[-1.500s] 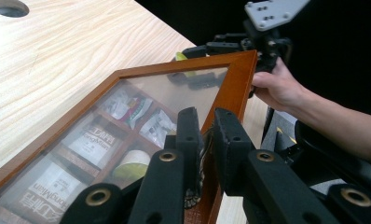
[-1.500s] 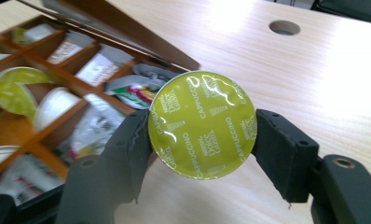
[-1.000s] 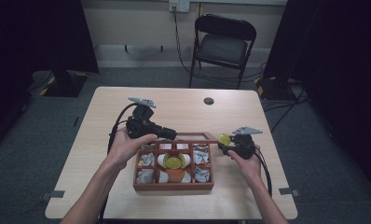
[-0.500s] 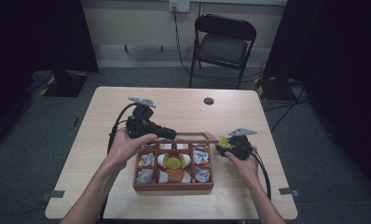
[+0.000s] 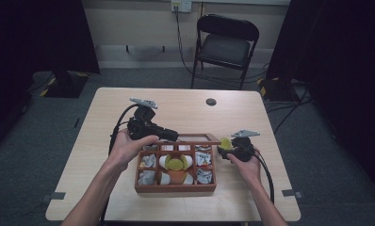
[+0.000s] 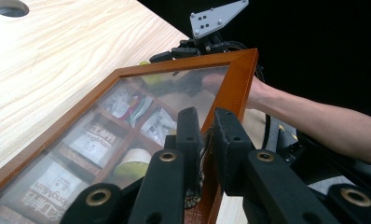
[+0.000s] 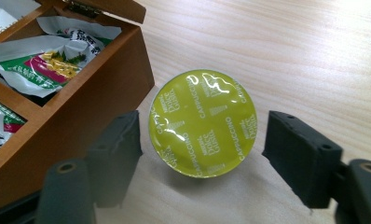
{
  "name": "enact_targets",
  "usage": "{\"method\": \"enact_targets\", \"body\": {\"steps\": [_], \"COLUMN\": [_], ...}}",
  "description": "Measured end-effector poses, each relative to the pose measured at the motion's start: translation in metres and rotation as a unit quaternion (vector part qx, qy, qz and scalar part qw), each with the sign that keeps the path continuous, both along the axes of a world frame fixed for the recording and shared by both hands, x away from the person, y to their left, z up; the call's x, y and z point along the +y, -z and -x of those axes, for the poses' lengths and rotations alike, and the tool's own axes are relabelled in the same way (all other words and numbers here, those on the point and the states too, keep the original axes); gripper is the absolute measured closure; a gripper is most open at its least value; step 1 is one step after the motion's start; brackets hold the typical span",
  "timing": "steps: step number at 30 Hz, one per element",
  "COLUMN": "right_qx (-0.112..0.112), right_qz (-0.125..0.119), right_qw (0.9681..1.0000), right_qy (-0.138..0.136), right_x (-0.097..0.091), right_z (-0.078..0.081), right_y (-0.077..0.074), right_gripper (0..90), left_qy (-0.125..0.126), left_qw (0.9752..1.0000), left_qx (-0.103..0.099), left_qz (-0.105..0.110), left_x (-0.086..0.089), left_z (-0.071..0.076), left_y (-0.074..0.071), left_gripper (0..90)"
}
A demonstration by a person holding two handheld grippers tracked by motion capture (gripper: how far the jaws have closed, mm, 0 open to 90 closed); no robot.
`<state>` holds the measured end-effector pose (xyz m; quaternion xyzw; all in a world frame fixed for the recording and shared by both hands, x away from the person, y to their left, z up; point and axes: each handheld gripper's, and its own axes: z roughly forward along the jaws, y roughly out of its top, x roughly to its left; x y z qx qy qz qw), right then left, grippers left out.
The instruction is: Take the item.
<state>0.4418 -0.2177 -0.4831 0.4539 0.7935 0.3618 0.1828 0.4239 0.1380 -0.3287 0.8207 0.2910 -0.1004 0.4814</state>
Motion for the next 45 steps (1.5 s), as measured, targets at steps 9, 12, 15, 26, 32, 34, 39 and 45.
{"method": "enact_targets", "body": {"steps": [9, 12, 15, 26, 32, 34, 39, 45], "right_qx": [-0.004, -0.02, -0.015, -0.007, 0.012, 0.022, 0.013, -0.002], "right_qz": [-0.01, -0.013, -0.015, 0.009, 0.027, 0.037, 0.033, 0.027], "right_qw": [0.9999, 0.9997, 0.9997, 0.9999, 0.9996, 0.999, 0.9991, 0.9994], "right_qy": [0.005, 0.01, 0.012, 0.0, 0.002, 0.012, 0.024, 0.021], "right_x": [-0.005, -0.009, -0.014, -0.036, -0.043, -0.044, -0.044, -0.047], "right_z": [0.008, 0.017, 0.022, 0.057, 0.072, 0.073, 0.074, 0.076], "right_y": [-0.009, -0.013, -0.016, -0.009, 0.005, 0.01, 0.015, 0.018], "right_gripper": [20.4, 21.3, 20.9, 21.4, 21.2, 20.3, 18.2, 17.6], "left_qy": [0.001, 0.002, 0.004, 0.008, 0.011, 0.013, 0.02, 0.024], "left_qw": [1.0, 1.0, 1.0, 0.9999, 0.9997, 0.9997, 0.9995, 0.9992], "left_qx": [0.0, 0.0, -0.001, -0.005, -0.011, -0.011, -0.013, -0.013], "left_qz": [-0.004, -0.005, -0.007, -0.015, -0.017, -0.015, -0.019, -0.03], "left_x": [0.0, -0.001, -0.001, -0.003, -0.003, -0.003, -0.003, -0.005], "left_z": [0.0, 0.0, 0.001, 0.002, 0.002, 0.002, 0.003, 0.006], "left_y": [0.0, 0.0, 0.0, -0.001, -0.001, 0.0, 0.001, 0.001], "left_gripper": [81.2, 81.3, 81.2, 81.3, 81.4, 81.4, 81.5, 81.6]}}
